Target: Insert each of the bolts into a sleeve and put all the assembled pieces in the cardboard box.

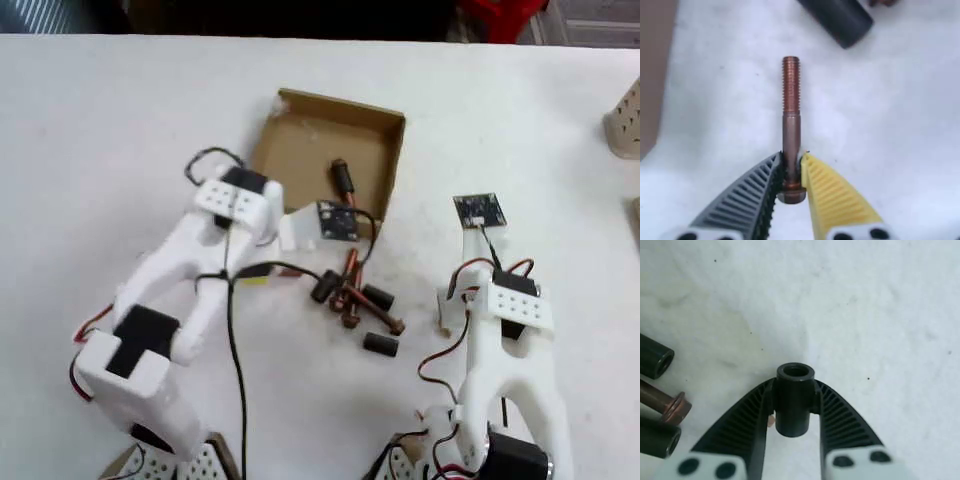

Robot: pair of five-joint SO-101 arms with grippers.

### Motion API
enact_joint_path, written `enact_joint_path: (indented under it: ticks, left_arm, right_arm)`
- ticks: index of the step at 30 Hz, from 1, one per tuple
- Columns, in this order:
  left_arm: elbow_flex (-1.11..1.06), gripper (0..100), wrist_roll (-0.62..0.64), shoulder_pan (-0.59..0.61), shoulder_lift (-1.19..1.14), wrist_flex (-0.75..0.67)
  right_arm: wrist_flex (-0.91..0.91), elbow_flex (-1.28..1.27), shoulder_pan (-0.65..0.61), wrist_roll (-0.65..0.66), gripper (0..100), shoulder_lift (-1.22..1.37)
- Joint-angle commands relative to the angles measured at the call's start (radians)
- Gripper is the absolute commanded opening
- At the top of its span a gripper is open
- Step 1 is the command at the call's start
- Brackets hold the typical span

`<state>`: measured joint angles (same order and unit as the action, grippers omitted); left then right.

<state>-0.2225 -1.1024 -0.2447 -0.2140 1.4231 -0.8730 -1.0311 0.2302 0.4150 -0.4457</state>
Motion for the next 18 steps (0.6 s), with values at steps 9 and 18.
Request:
enact_joint_path:
  ticks: [9, 18]
  left_arm:
    - [0.166, 10, -0.172, 0.001, 0.065, 0.181]
    - [0.176, 15, 0.060, 0.044, 0.074, 0.106]
  right_arm:
    - [0.035, -0.009, -0.012, 0.011, 1.6, -0.027]
    - [0.035, -0.009, -0.012, 0.011, 1.6, -0.027]
